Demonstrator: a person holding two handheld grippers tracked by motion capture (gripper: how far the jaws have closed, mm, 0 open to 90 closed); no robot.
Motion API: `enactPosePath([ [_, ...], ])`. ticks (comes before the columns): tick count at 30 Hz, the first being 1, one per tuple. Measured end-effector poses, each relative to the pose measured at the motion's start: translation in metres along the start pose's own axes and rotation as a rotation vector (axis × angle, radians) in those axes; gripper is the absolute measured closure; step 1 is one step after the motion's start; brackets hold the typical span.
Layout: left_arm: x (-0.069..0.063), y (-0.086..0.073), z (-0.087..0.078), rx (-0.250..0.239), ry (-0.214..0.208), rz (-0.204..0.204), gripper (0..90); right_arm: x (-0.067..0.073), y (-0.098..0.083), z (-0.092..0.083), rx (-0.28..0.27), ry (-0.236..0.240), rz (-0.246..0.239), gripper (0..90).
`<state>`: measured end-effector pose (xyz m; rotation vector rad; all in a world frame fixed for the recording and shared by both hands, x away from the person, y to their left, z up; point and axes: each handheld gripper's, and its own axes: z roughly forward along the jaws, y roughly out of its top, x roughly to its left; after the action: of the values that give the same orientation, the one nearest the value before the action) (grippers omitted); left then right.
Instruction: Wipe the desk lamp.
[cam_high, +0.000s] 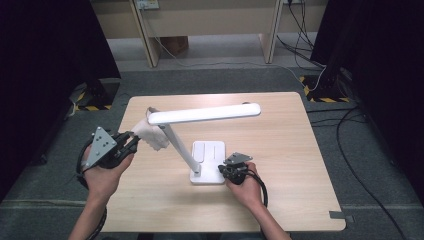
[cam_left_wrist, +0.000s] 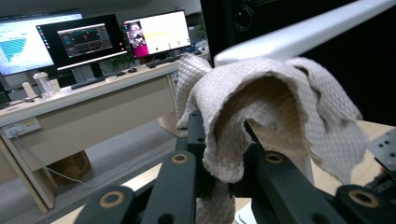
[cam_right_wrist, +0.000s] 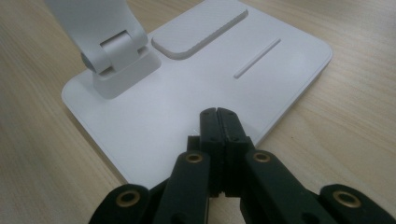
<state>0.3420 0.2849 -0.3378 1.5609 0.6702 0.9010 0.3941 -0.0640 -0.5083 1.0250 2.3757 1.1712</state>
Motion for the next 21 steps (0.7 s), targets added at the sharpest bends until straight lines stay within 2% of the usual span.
enactPosePath([
  [8,0.003,0.011,-0.001,-0.005,0.058,-0.005,82.0,0.0,0.0,0.0,-0.004,-0.002,-0.001,90.0],
  [16,0.007,0.019,-0.003,-0.025,0.075,-0.022,82.0,0.001,-0.001,0.0,-0.007,-0.005,-0.002,90.0],
  [20,0.009,0.026,-0.003,-0.032,0.077,-0.015,82.1,0.0,-0.001,0.0,-0.007,-0.004,-0.001,90.0],
  [21,0.01,0.028,-0.004,-0.035,0.092,0.0,82.0,0.0,-0.001,0.0,-0.006,-0.005,-0.001,90.0],
])
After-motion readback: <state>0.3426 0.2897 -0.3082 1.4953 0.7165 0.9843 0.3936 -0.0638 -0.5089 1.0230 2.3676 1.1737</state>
